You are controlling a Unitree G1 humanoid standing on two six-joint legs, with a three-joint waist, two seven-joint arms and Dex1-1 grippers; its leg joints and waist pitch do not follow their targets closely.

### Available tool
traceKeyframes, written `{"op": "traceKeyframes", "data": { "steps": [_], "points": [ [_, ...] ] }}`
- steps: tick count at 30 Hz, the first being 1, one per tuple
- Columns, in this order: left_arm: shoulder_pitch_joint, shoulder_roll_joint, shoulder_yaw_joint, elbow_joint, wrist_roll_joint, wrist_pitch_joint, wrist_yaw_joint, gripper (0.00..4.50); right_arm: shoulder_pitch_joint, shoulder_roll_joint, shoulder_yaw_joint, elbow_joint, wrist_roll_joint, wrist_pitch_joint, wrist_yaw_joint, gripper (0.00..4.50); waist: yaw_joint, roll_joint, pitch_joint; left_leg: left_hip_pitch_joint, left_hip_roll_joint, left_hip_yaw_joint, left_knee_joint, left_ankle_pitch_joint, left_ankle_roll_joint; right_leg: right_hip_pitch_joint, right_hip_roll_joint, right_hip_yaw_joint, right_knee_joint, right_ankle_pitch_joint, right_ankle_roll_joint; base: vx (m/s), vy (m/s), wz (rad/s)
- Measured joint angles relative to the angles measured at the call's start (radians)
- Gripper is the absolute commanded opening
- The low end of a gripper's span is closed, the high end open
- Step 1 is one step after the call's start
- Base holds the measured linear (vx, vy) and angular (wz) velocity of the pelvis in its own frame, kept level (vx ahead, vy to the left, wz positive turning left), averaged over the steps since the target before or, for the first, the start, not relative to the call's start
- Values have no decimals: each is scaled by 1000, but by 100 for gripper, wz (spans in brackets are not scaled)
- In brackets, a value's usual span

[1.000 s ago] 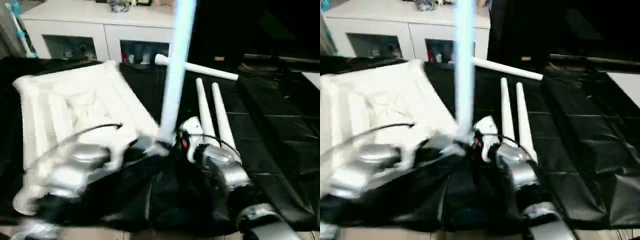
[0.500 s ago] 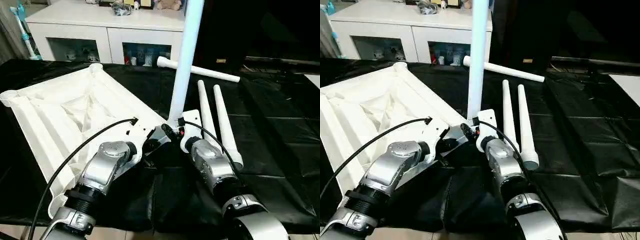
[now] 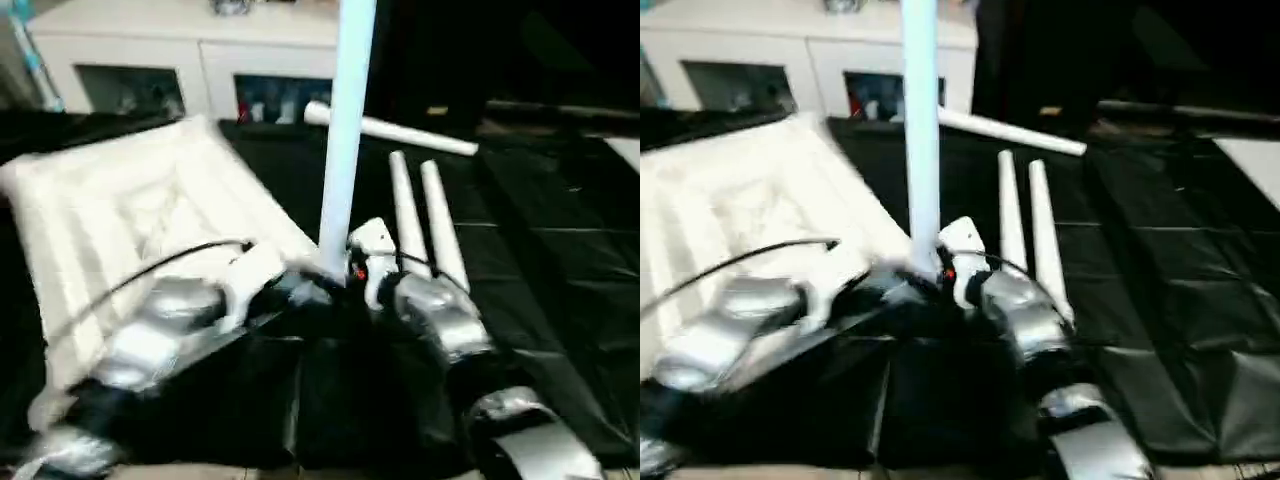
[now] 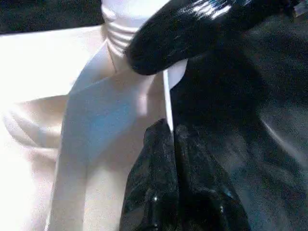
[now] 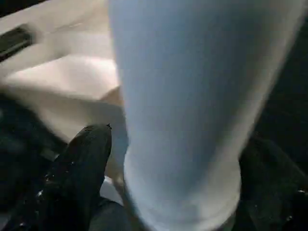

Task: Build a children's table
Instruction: Rotate leg to tighten

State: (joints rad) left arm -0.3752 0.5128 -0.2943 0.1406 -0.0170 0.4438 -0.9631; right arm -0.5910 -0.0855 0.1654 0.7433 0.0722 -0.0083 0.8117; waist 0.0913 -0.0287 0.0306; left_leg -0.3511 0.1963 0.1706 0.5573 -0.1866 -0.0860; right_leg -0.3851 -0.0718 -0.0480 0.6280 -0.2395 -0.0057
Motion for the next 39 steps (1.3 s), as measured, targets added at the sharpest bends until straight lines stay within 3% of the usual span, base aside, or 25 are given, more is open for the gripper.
{"op": "traceKeyframes", "data": {
  "steps": [2,9,17,28,39],
  "points": [
    [26,58,-8,-41,-22,-27,-72,0,26,-43,49,-52,1,-1,131,384,3,1,1,0,0,-1,2,-2,3,0,0,-1,-3,0,0,0,0,0],
    [60,130,-6,-80,-56,-24,-177,0,71,-119,107,-134,16,20,327,384,-1,0,2,2,-1,1,8,-6,-2,3,-2,1,-3,1,0,0,0,0],
    [59,136,-7,-80,-61,-26,-191,0,71,-111,106,-142,28,43,338,384,0,0,2,1,0,1,8,-5,-1,2,-2,1,-1,0,0,0,0,0],
    [57,137,-10,-77,-64,-26,-203,0,71,-119,105,-142,31,46,342,277,2,0,2,1,0,1,10,-5,-1,2,-2,1,-1,1,0,0,0,0],
    [55,137,-12,-71,-63,-26,-201,0,71,-112,103,-134,30,43,323,270,2,-1,2,2,0,0,12,-5,-1,3,-2,1,1,1,0,0,0,0]
  ]
}}
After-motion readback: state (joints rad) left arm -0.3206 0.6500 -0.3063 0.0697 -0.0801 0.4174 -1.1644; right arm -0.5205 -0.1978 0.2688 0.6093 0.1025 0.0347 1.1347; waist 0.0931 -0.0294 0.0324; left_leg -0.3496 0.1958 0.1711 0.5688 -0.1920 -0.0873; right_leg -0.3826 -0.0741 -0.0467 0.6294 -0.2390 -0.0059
